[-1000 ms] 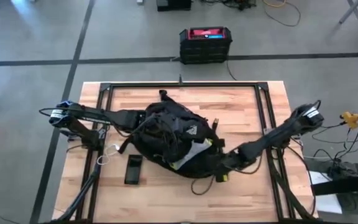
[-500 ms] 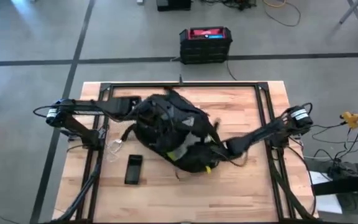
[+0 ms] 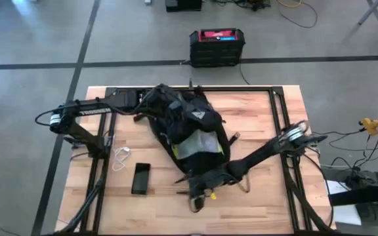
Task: Unpack backpack
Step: Put the black phone into the black backpack
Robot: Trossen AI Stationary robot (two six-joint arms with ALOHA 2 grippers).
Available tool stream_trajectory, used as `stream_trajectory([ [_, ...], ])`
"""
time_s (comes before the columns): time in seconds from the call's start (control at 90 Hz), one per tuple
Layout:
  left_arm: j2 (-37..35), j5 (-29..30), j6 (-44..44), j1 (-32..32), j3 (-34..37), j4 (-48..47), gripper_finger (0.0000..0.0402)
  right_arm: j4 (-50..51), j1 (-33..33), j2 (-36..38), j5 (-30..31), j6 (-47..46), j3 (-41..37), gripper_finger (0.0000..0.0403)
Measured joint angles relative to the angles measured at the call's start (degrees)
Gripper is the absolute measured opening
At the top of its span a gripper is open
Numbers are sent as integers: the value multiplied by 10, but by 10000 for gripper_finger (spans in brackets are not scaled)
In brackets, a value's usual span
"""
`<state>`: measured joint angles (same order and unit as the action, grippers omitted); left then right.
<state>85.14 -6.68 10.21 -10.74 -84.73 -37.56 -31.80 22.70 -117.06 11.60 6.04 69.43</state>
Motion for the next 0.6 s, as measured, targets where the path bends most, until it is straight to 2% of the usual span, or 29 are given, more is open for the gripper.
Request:
stream_trajectory([
  [0.178,0,21,17,-45,-3,-24,0,52,-11,-156,-1,7,196,202],
  [0.378,0,28,18,-73,-3,-41,0,123,-36,-280,0,-31,394,225],
  [0.6,0,33,11,-79,-1,-41,0,241,-61,-395,28,-99,565,214],
])
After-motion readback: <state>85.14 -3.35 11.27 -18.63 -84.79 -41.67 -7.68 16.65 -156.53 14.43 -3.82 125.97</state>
